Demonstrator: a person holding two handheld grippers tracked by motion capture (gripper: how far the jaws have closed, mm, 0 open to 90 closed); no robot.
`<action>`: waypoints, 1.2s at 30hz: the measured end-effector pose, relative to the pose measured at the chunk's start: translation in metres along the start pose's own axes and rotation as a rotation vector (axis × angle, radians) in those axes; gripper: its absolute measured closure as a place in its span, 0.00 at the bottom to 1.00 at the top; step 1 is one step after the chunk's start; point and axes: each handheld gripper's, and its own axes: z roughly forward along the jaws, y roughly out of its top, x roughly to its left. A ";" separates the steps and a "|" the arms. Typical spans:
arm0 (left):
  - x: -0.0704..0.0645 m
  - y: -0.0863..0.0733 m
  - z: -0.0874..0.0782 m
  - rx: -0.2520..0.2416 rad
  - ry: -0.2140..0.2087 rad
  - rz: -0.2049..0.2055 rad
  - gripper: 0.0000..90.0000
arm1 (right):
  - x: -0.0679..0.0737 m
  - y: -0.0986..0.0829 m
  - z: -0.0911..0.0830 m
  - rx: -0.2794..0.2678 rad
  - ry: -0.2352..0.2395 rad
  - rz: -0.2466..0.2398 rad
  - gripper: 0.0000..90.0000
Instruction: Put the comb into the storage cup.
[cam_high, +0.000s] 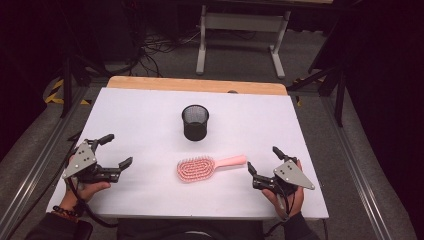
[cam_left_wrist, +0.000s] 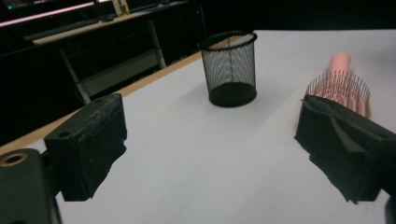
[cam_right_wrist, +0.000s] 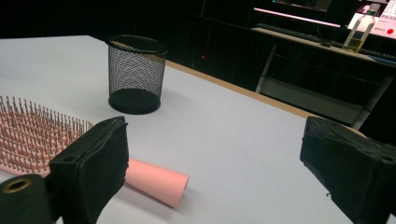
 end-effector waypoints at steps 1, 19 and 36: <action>0.000 -0.004 0.001 0.020 -0.017 -0.010 0.08 | 0.000 0.000 0.000 0.002 -0.001 -0.003 0.10; -0.006 -0.009 0.002 0.058 -0.034 0.036 0.08 | 0.003 0.004 0.010 0.034 -0.021 -0.030 0.19; -0.006 -0.011 0.008 0.078 -0.049 0.034 0.07 | 0.014 0.022 0.017 0.015 0.020 -0.039 0.47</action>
